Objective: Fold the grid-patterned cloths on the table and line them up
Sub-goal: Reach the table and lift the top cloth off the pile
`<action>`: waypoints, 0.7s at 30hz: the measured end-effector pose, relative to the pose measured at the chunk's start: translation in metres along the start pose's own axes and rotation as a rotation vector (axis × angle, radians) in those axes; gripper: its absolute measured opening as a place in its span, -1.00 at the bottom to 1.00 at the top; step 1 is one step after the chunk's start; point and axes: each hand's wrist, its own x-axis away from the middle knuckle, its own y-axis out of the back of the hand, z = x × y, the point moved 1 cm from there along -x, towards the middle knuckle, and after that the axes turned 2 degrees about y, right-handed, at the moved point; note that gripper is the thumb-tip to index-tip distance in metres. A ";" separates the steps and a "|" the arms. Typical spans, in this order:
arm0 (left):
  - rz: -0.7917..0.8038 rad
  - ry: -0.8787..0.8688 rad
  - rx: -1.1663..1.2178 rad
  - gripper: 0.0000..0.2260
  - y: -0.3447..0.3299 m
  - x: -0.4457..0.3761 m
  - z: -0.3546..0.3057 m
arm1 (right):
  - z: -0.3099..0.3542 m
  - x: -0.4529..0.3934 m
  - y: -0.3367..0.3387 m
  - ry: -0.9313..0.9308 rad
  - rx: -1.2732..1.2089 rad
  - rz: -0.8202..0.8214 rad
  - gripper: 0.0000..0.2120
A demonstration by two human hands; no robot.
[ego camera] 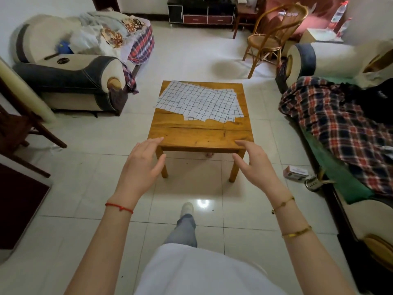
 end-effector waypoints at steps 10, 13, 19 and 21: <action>0.005 0.018 0.022 -0.60 -0.050 -0.168 0.059 | -0.033 -0.181 -0.056 -0.012 -0.016 0.073 -0.57; -0.024 0.006 0.028 -0.62 -0.056 -0.228 0.077 | -0.037 -0.243 -0.066 -0.031 -0.020 0.076 -0.57; 0.003 0.019 0.038 -0.64 -0.067 -0.355 0.117 | -0.041 -0.365 -0.090 -0.062 -0.042 0.085 -0.58; 0.038 0.018 0.040 -0.63 -0.072 -0.384 0.127 | -0.043 -0.391 -0.098 -0.082 -0.046 0.085 -0.58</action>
